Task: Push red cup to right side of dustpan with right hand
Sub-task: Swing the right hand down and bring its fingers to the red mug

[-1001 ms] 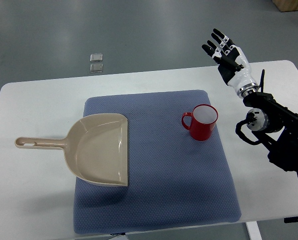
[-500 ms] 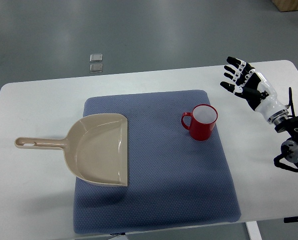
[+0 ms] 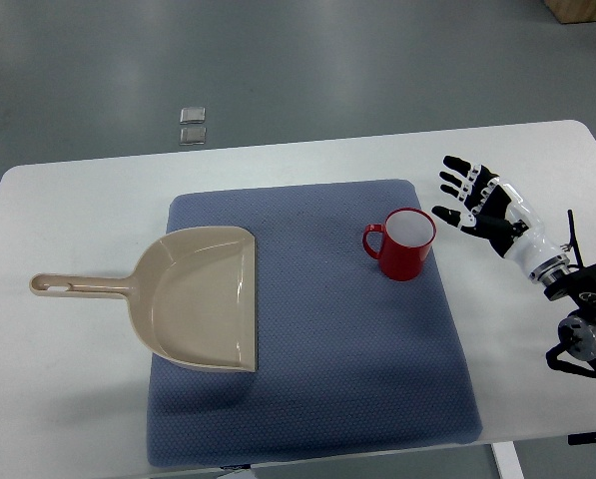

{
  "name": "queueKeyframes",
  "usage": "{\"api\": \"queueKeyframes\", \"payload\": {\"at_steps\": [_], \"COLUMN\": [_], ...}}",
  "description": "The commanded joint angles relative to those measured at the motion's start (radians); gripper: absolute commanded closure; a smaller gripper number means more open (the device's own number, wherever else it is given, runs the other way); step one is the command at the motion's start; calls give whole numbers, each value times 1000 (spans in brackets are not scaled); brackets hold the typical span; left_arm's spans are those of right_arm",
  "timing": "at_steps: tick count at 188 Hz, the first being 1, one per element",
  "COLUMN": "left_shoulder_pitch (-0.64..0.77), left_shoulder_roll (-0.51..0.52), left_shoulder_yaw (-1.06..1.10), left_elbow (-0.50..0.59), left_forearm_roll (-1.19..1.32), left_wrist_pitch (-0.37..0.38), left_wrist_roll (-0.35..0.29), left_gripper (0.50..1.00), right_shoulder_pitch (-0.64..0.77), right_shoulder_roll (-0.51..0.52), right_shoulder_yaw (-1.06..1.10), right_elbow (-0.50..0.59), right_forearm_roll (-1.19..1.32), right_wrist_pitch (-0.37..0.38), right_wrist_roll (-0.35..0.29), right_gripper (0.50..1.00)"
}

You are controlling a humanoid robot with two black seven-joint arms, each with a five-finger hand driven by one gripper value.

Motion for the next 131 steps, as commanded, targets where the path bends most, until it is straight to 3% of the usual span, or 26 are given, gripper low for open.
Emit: {"api": "queueKeyframes", "payload": {"at_steps": [1,131], "left_shoulder_pitch": [0,0], "left_shoulder_roll": [0,0], "left_shoulder_yaw": [0,0], "left_elbow": [0,0], "left_forearm_roll": [0,0], "left_wrist_pitch": [0,0], "left_wrist_roll": [0,0], "left_gripper": [500,500], "right_shoulder_pitch": [-4,1], "right_shoulder_roll": [10,-16], "right_shoulder_yaw": [-1,0], "right_elbow": [0,72], "right_forearm_roll": [-16,-295], "right_wrist_pitch": [-10,-1], "right_wrist_roll": [0,0], "right_gripper": [572,572]}}
